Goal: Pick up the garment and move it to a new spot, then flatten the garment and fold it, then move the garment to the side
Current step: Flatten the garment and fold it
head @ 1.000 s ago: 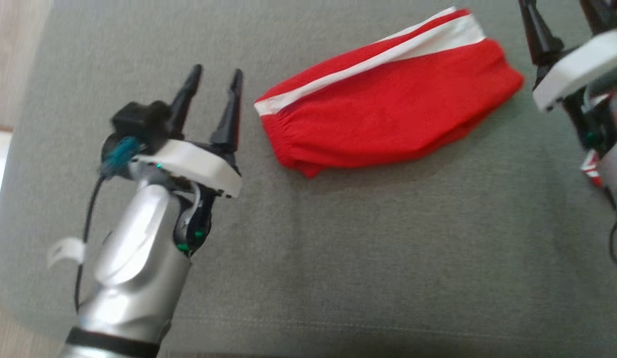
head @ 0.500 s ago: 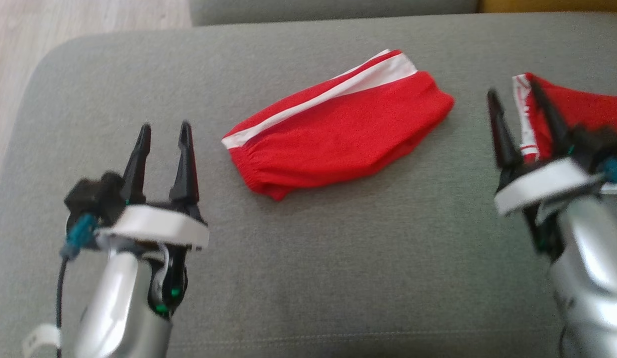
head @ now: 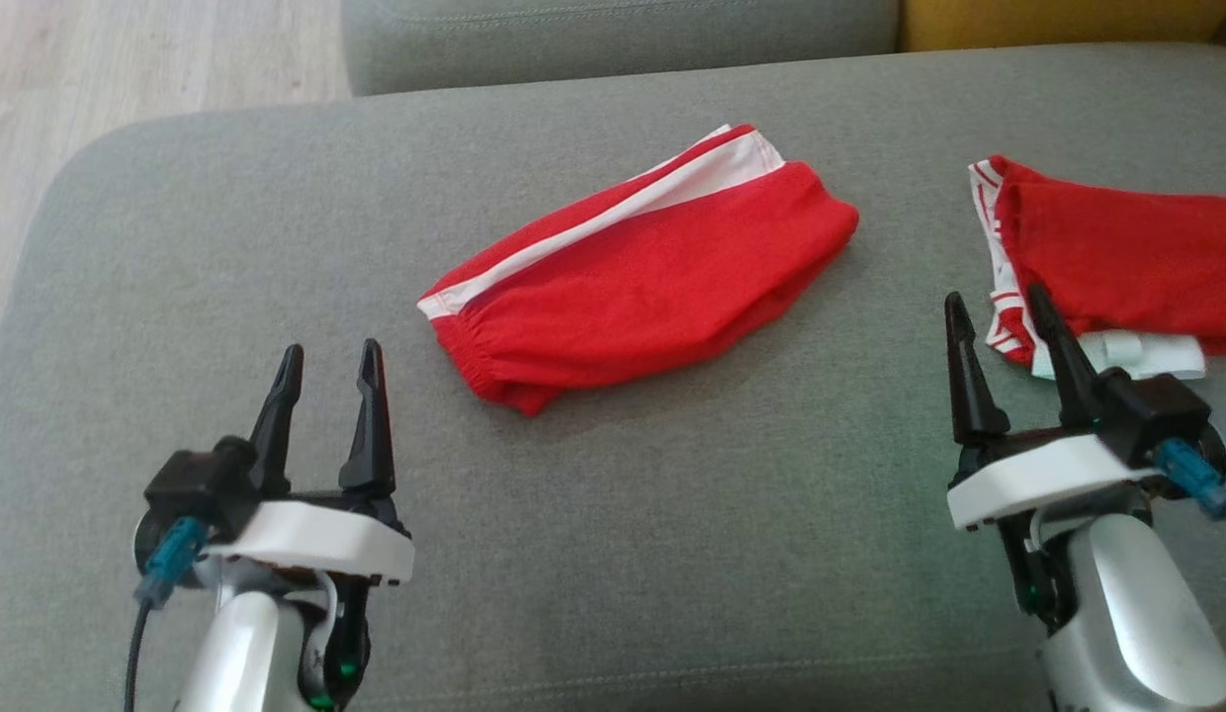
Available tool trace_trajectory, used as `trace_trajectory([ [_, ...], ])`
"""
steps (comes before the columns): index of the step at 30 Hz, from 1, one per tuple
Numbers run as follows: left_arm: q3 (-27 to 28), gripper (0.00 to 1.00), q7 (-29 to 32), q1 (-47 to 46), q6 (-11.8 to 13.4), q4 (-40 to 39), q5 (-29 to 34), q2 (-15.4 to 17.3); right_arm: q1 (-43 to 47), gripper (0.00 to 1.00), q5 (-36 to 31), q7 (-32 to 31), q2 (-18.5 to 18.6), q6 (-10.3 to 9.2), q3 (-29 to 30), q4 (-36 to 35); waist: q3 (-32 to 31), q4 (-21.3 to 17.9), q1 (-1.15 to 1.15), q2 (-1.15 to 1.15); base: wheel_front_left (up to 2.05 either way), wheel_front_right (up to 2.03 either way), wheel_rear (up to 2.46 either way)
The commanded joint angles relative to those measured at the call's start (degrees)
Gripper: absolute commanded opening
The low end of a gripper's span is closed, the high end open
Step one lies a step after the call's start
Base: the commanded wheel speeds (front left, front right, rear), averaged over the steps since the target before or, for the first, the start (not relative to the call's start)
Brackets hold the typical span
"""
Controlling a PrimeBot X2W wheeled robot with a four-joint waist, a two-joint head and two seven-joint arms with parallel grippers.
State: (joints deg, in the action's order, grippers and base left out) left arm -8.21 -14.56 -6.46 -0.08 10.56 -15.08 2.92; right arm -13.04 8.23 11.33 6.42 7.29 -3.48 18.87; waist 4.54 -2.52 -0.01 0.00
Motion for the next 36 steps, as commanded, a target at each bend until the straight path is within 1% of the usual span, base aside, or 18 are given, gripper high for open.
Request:
trace_trajectory([
  [1,2.15,1.00,-0.43,-2.49,-0.42,-2.24,0.59,0.17,-0.53,1.00,1.14,-0.92,-0.69,0.20,-0.58,-2.20,0.51,0.55,0.01,0.00,0.00,0.00,0.00],
  [5,1.39,1.00,-0.43,-3.54,-0.95,-1.91,0.77,0.04,-0.50,1.00,8.77,-5.98,-2.49,0.20,2.36,-1.99,2.03,2.69,0.01,0.00,0.00,0.00,0.00],
  [10,0.72,1.00,-0.43,-4.45,-0.77,-1.53,-0.62,-0.01,-2.71,1.00,19.92,-12.32,-3.42,0.20,6.36,-1.29,5.08,5.59,0.01,0.00,0.00,0.00,0.00],
  [13,-0.11,1.00,-0.43,-5.25,-0.59,-1.10,-5.86,-0.02,-4.83,1.00,27.66,-15.72,-3.51,0.20,8.54,1.07,6.68,7.76,0.01,0.00,0.00,0.00,0.00],
  [15,-1.04,1.00,-0.43,-6.01,-0.38,-0.97,-6.68,-0.03,-6.47,1.00,31.65,-17.56,-3.52,0.20,9.36,3.22,7.48,9.12,0.01,0.00,0.00,0.00,0.00],
  [18,-2.08,1.00,-0.43,-6.85,0.11,-0.83,-7.05,-0.03,-9.19,1.00,35.88,-19.85,-3.53,0.20,10.01,6.24,8.73,10.94,0.01,0.00,0.00,0.00,0.00],
  [21,-2.93,1.00,-0.43,-7.30,0.28,-0.62,-6.82,-0.03,-11.85,1.00,38.46,-21.57,-3.53,0.20,10.90,9.35,9.65,12.48,0.01,0.00,0.00,0.00,0.00],
  [24,-3.85,1.00,-0.43,-7.54,-0.26,-0.99,-9.29,-0.03,-14.56,1.00,41.14,-23.23,-3.53,0.20,12.89,13.45,10.37,13.95,0.01,0.00,0.00,0.00,0.00],
  [26,-4.55,1.00,-0.43,-7.84,-0.34,-1.42,-9.34,-0.03,-16.44,1.00,41.17,-23.88,-3.54,0.20,14.73,16.56,10.74,14.83,0.01,0.00,0.00,0.00,0.00],
  [27,-4.55,1.00,-0.43,-7.84,-0.34,-1.42,-9.34,-0.03,-16.44,1.00,41.17,-23.88,-3.54,0.20,14.73,16.56,10.74,14.83,0.01,0.00,0.00,0.00,0.00],
  [30,-5.27,1.00,-0.43,-8.03,0.03,-1.96,-9.60,-0.03,-19.42,1.00,40.30,-24.74,-3.54,0.20,17.78,21.38,11.05,15.96,0.01,0.00,0.00,0.00,0.00],
  [36,-5.75,1.00,-0.44,-8.01,0.85,-2.79,-9.90,-0.04,-24.56,1.00,37.75,-27.04,-3.54,0.20,20.83,27.92,11.57,17.37,0.01,0.00,0.00,0.00,0.00],
])
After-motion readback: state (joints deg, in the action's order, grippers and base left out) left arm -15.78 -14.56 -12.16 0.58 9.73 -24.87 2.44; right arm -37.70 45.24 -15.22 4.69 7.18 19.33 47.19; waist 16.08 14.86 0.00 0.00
